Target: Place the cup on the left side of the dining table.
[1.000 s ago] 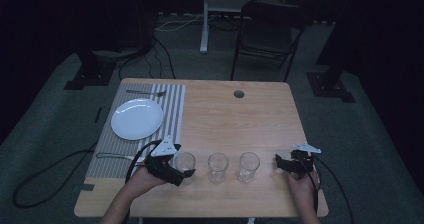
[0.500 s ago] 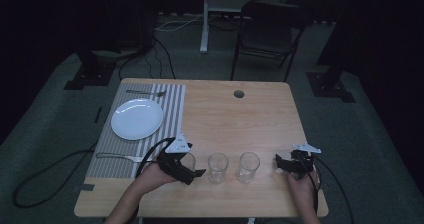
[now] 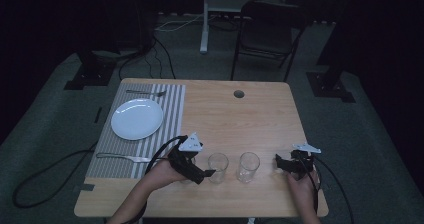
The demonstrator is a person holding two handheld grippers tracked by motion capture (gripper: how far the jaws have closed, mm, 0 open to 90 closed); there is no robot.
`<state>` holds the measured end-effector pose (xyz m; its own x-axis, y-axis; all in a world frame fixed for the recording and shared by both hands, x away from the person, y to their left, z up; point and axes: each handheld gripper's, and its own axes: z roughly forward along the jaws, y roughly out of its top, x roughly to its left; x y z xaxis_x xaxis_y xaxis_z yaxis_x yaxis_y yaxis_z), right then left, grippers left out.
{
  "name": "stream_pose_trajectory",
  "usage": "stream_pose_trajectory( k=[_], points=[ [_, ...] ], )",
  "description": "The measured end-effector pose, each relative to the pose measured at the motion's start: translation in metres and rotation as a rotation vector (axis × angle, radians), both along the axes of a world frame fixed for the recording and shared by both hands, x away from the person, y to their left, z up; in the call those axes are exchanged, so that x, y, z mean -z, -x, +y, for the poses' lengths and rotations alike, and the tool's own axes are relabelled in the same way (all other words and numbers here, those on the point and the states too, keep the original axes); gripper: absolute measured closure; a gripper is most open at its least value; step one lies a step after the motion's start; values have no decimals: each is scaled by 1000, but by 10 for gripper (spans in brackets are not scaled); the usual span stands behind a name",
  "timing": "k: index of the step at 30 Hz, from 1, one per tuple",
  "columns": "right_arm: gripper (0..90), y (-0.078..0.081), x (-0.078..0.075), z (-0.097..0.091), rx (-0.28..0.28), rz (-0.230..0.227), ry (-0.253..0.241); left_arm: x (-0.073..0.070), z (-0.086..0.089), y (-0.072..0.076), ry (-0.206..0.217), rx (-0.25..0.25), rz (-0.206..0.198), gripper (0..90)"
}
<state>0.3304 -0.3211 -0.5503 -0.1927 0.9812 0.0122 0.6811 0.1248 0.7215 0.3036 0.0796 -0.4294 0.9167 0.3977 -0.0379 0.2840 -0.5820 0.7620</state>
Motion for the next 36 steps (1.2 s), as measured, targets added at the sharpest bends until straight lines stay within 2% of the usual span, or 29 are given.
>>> stream_pose_trajectory(
  k=[2, 5, 8, 10, 18, 24, 36],
  points=[
    [122, 0, 0, 0, 0, 0, 0, 0, -6, -1, -1, 7, 0, 16],
    [122, 0, 0, 0, 0, 0, 0, -1, -12, -3, 8, 35, 24, 16],
    [122, 0, 0, 0, 0, 0, 0, -2, -18, -4, -5, 42, 26, 16],
    [122, 0, 0, 0, 0, 0, 0, -2, -23, -5, -30, 34, 17, 17],
    [122, 0, 0, 0, 0, 0, 0, -3, -47, -10, -70, 63, 17, 16],
    [122, 0, 0, 0, 0, 1, 0, -4, -62, -13, -68, 89, 29, 16],
    [122, 0, 0, 0, 0, 1, 0, -1, -101, -20, -129, 143, 43, 17]
  ],
)
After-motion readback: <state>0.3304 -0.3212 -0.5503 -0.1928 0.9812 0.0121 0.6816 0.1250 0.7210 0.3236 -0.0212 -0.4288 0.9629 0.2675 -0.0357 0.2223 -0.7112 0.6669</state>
